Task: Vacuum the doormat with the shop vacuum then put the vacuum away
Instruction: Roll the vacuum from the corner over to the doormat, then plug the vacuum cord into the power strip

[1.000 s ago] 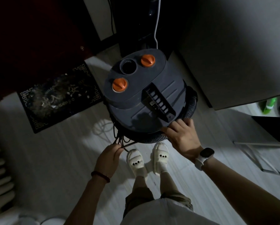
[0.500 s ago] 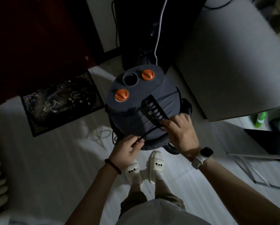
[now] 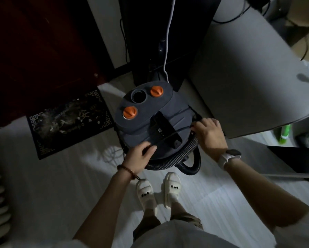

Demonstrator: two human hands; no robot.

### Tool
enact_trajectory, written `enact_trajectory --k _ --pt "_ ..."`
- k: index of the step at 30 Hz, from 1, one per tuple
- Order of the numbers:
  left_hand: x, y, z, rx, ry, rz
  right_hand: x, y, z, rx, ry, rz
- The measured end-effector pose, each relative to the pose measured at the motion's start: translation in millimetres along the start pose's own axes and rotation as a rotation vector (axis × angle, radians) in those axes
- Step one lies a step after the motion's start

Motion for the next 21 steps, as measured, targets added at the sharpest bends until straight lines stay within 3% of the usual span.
enact_trajectory --k 3,6,11,13,17,21 --pt "30 -29 44 -0.001 -0.087 -0.058 2 32 0 0.058 0.091 0.157" --pt "36 -37 69 -0.027 -0.121 -0.006 -5 44 9 0.055 0.146 0.172" --pt "4 -8 53 0.0 -0.087 0.201 -32 22 28 0.205 0.07 -0.098" --pt "-17 1 34 0.011 -0.017 0.242 -37 11 12 0.236 0.135 -0.183" --pt "-57 39 9 0.02 0.1 0.48 -38 -15 -30 0.313 0.213 -0.404" --pt "-86 96 -8 0.217 0.137 0.632 -30 -28 -78 0.366 0.222 -0.553"
Point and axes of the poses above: each hand's wrist, its own x-axis towards the middle knuckle, its own y-axis out of the back of the hand, z = x × y, the point moved 8 cm from there along x, towards the middle knuckle, and after that the axes turned 12 degrees about -x, right-handed, at the moved point
